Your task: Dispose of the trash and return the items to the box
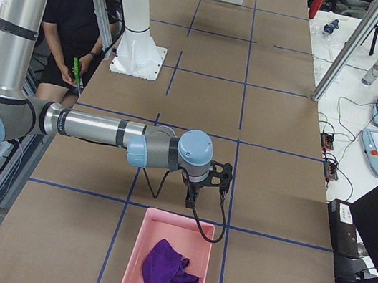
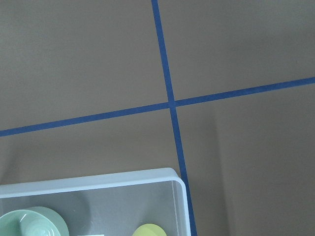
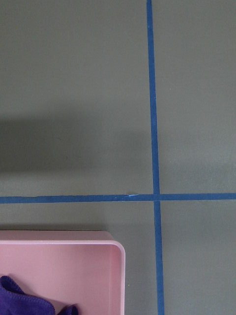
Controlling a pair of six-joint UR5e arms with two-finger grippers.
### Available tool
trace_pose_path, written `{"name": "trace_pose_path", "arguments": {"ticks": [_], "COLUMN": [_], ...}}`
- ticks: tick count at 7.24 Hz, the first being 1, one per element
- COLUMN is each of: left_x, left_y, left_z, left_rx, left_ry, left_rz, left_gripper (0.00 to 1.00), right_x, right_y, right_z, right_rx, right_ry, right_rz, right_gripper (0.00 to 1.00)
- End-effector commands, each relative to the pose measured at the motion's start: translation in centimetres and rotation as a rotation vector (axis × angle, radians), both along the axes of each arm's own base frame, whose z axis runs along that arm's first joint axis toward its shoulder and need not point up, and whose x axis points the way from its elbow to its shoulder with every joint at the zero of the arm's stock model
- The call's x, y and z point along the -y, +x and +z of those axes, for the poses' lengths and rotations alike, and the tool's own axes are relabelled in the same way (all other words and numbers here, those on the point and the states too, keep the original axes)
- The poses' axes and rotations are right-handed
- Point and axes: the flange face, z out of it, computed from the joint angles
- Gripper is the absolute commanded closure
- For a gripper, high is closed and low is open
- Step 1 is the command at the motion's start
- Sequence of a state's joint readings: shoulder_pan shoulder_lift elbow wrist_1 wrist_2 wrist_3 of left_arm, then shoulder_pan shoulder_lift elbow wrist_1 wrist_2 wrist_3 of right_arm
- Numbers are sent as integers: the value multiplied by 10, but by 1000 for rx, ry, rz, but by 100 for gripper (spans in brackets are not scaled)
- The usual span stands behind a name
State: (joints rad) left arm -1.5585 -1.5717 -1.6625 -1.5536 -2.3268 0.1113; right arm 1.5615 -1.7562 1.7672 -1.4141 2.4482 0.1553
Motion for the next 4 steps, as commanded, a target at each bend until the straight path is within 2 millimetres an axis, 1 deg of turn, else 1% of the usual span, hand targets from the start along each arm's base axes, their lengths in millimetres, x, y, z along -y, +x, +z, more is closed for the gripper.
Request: {"name": "trace_pose_path", "arguments": {"ticks": [1,4], "left_x": [0,1], "left_y": [0,0], "left_z": [0,-3], "left_rx": [0,0], "left_ry": [-1,6], "left_rz": [-1,1], "left_gripper": [0,0], "right_x": [0,0], "right_y": [0,0], "right_z": [0,0], "right_rx": [-6,-6], "right_ry": [0,0], "right_rz": [2,2], "right_gripper": [0,0]}}
